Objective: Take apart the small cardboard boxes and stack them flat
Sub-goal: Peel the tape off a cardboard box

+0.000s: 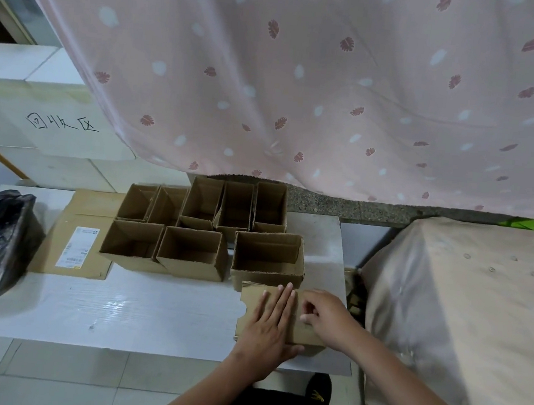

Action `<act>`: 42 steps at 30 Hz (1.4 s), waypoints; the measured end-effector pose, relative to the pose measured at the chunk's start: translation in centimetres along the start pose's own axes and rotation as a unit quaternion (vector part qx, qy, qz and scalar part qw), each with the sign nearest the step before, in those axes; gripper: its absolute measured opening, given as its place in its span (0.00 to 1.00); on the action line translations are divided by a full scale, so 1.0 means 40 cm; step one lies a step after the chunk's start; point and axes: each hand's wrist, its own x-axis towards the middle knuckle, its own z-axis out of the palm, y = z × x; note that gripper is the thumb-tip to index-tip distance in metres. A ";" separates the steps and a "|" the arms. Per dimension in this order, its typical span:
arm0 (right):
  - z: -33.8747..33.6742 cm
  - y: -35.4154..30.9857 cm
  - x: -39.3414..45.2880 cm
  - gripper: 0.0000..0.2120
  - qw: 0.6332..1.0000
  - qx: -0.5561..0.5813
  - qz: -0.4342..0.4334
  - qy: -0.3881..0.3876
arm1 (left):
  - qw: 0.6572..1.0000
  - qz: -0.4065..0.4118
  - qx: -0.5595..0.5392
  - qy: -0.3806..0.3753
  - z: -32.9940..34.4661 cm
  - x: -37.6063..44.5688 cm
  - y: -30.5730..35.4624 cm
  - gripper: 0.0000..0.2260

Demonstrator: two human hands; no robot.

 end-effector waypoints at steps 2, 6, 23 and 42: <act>-0.011 0.022 -0.018 0.06 0.999 0.048 0.012 -0.001 | 1.000 -0.003 -0.003 0.003 -0.004 -0.004 0.001 0.42; -0.029 0.061 -0.044 0.09 0.991 0.128 0.027 0.025 | 1.000 -0.001 -0.007 -0.002 -0.010 -0.007 0.010 0.41; 0.018 0.161 -0.052 0.13 0.932 0.304 0.151 0.130 | 0.999 -0.017 -0.042 -0.030 -0.012 -0.006 0.031 0.42; -0.116 0.054 -0.091 0.18 0.933 0.311 0.042 0.177 | 0.942 -0.070 -0.319 0.073 -0.096 -0.001 -0.008 0.42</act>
